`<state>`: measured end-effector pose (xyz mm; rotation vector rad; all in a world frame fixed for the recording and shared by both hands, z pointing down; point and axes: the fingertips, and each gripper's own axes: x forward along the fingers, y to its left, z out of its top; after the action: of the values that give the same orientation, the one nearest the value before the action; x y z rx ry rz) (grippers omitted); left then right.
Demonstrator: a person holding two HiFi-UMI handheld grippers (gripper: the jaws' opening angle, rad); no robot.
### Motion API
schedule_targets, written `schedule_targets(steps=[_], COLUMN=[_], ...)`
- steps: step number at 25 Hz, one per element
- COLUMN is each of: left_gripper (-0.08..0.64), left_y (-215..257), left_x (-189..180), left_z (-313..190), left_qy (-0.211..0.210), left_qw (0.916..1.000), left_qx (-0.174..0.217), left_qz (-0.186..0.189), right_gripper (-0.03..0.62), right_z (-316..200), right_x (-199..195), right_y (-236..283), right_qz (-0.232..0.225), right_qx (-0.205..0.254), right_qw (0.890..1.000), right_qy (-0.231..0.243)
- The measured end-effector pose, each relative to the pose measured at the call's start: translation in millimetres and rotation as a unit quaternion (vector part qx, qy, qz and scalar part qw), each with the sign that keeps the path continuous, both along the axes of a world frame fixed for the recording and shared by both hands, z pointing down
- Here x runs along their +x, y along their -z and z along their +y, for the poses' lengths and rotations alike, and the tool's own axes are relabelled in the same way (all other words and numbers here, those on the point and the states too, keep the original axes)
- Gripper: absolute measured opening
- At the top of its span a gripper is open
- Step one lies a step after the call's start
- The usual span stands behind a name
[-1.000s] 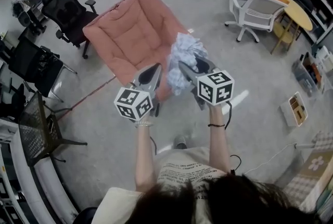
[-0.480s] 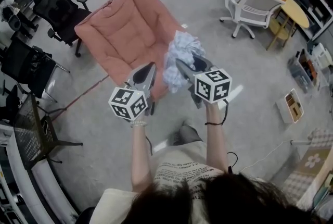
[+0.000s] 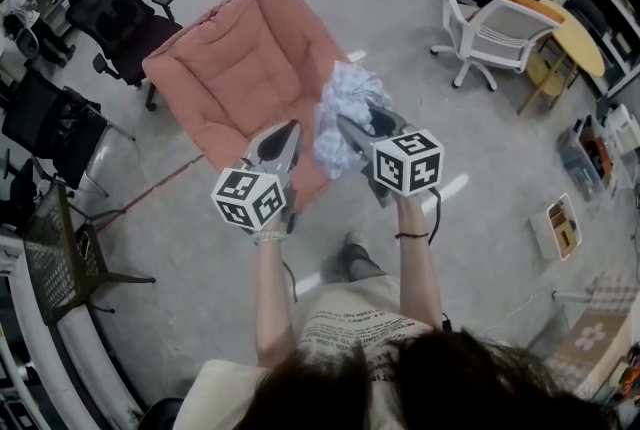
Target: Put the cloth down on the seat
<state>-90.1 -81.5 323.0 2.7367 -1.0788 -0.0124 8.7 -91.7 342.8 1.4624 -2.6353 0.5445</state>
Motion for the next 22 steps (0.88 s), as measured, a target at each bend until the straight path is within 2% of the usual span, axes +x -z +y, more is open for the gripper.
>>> schedule_targets(steps=[9, 17, 22], left_gripper=[-0.008, -0.009, -0.009], left_y=[0, -10, -21], left_x=[14, 20, 26], left_z=[-56, -83, -94], left_qy=[0.022, 0.053, 0.066], left_qw=[0.9997, 0.9984, 0.9973], left_qx=[-0.003, -0.013, -0.024], left_qz=[0.007, 0.017, 0.021], right_gripper=[0.204, 0.204, 0.204], right_z=[-64, -92, -109], right_x=[14, 20, 27], right_y=[6, -7, -19], right_qz=[0.003, 0.023, 0.015], right_qx=[0.000, -0.014, -0.028], right_qw=[1.000, 0.998, 0.998], right_qy=[0.023, 0.055, 0.059])
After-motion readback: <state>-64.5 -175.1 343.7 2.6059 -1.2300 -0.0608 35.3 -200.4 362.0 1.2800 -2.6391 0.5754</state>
